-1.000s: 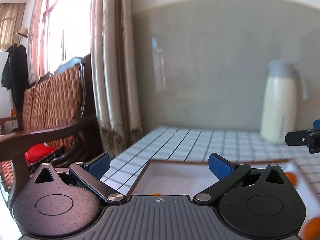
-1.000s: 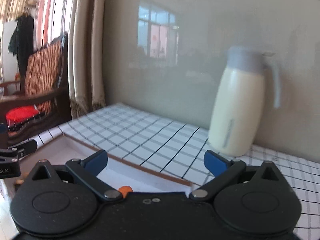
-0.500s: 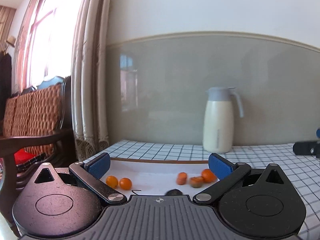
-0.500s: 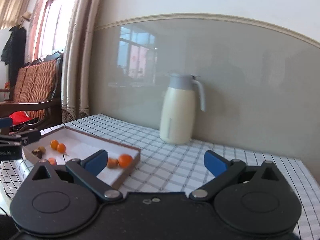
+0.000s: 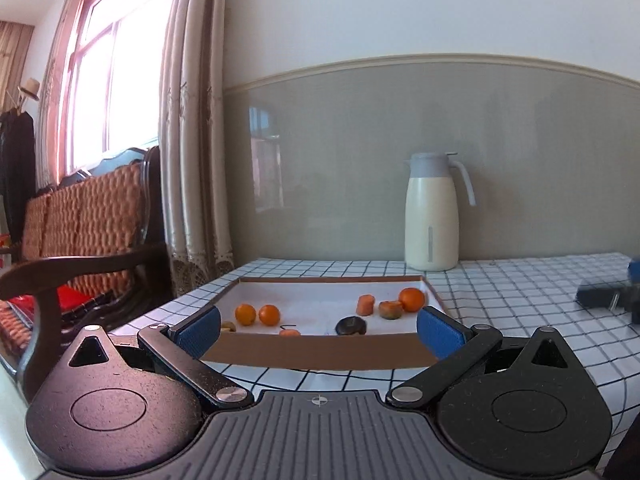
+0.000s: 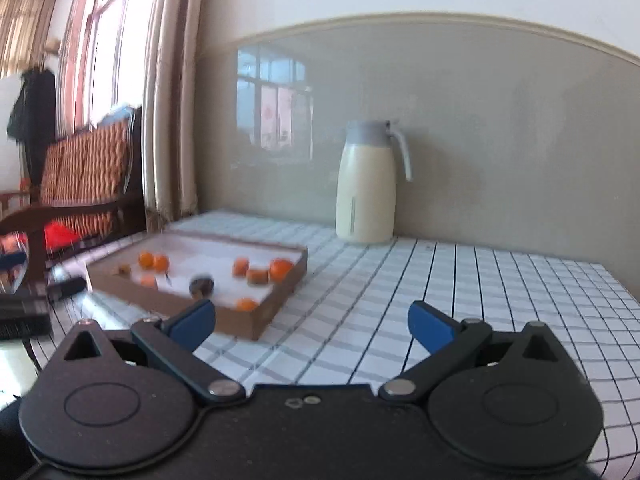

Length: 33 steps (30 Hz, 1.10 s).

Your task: Organize fruits

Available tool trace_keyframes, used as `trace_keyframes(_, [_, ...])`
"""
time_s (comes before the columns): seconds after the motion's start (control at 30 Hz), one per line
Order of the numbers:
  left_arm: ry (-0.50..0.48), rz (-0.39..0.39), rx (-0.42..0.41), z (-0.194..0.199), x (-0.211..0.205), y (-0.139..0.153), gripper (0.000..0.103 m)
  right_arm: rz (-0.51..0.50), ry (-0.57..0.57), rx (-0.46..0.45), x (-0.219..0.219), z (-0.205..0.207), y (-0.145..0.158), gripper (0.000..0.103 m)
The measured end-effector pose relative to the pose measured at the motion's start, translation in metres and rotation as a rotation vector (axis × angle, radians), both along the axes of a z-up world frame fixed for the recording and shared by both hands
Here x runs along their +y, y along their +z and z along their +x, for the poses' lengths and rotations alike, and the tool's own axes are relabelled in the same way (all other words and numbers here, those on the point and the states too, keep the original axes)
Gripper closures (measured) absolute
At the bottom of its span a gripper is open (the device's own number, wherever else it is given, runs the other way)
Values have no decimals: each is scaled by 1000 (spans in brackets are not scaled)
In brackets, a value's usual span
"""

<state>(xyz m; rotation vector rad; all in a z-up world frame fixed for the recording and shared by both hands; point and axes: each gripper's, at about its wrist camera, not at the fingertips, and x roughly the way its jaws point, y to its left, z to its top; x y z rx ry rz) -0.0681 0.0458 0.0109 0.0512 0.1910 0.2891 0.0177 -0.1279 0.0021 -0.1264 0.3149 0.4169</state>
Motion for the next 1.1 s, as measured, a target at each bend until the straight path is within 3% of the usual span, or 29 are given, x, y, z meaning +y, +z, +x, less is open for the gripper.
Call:
trace_keyframes(0.1, [-17,-5,16,6,-1,-4,0,-20,0,15,2,5,-5,6])
trace_keyframes(0.33, [-19,3,14,6,-7,-7,0,72,-4,-5,-17,-3,-3,6])
trace_keyframes(1.1, [-19,-9,14,6,-5,-7,0,31,-1,-3,-8,-4,-5,6])
